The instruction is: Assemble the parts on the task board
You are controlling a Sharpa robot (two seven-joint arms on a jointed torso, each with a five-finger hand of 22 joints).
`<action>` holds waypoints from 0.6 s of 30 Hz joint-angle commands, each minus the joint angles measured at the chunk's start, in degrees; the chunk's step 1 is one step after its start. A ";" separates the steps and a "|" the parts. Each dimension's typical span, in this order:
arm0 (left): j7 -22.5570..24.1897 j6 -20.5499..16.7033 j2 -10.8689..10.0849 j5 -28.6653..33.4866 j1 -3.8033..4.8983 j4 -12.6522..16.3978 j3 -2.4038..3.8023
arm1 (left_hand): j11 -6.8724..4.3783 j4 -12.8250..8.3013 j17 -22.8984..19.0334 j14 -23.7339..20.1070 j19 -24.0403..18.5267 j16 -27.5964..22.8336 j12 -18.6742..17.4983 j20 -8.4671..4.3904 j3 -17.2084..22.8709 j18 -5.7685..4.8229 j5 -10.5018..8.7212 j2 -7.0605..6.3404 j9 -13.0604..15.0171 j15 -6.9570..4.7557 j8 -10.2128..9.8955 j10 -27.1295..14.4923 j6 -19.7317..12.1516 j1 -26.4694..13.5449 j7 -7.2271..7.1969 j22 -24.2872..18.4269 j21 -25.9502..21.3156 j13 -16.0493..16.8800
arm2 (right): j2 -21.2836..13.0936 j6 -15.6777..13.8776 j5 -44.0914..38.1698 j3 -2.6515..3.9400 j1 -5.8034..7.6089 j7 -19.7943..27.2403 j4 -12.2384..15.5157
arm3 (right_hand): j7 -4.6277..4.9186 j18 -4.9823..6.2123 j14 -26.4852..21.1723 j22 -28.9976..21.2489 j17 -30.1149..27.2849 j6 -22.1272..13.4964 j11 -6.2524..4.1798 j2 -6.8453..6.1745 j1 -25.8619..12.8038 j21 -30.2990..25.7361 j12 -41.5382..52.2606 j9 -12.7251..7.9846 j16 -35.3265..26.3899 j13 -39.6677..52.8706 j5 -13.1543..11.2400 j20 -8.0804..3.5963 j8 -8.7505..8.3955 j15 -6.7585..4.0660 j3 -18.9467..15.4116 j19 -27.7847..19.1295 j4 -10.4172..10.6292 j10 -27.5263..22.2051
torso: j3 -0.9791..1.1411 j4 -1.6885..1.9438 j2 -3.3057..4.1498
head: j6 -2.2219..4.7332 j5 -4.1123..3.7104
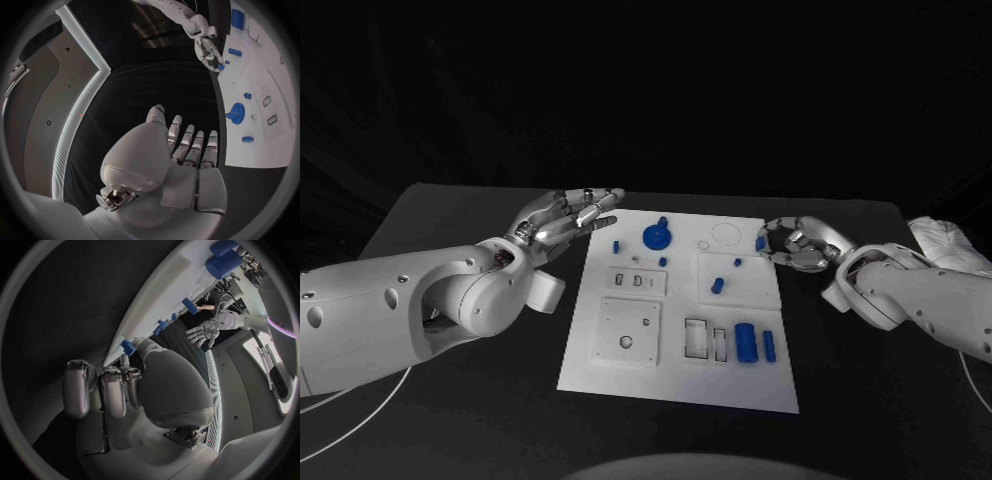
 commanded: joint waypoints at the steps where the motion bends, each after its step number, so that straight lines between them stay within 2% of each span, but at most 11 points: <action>1: 0.14 1.22 0.12 -0.51 0.00 0.10 0.04 | 0.03 -0.08 0.08 0.26 0.51 0.23 0.29 -0.03 0.42 -0.62 0.24 -0.02 0.01 0.34 0.35 0.38 -0.01 0.61 1.68 0.06 0.37 0.08 | 0.14 0.86 -0.33 0.00 -0.07 0.08 -0.04 | 0.03 -0.47 6.07 11.64 15.05 0.70 0.14 -0.14 0.69 -0.35 0.22 -0.04 0.20 15.06 -0.23 0.10 0.71 0.39 0.31 -0.36 -0.22 6.07 | 0.00 0.03 -0.03 | -0.06 -0.02; 13: -0.26 1.41 0.16 -0.58 0.00 0.00 0.04 | 0.06 -0.07 0.08 0.27 0.52 0.26 0.34 -0.03 0.45 -0.65 0.25 -0.01 0.01 0.37 0.36 0.44 -0.02 0.64 1.70 0.06 0.38 0.09 | 0.52 0.55 -0.41 0.01 -0.10 -0.19 -0.19 | -0.44 -0.44 6.07 11.60 15.05 2.87 -0.18 0.59 1.03 -0.40 0.22 0.89 0.20 15.06 -0.76 -0.09 4.38 0.14 0.47 -0.47 -0.73 6.07 | -0.01 0.01 -0.03 | -0.34 0.08; 18: -0.41 1.45 0.20 -0.59 0.00 -0.03 0.04 | 0.10 -0.05 0.08 0.27 0.52 0.29 0.38 -0.03 0.47 -0.68 0.25 0.00 0.00 0.39 0.37 0.48 -0.04 0.65 1.72 0.05 0.38 0.09 | 0.66 0.43 -0.40 0.02 -0.11 -0.42 -0.21 | -0.50 -0.43 6.07 11.59 15.05 3.34 -0.25 0.72 0.97 -0.43 0.22 1.00 0.20 15.06 -0.87 -0.15 4.99 0.07 0.46 -0.50 -0.74 6.07 | -0.02 -0.02 -0.02 | -0.47 0.05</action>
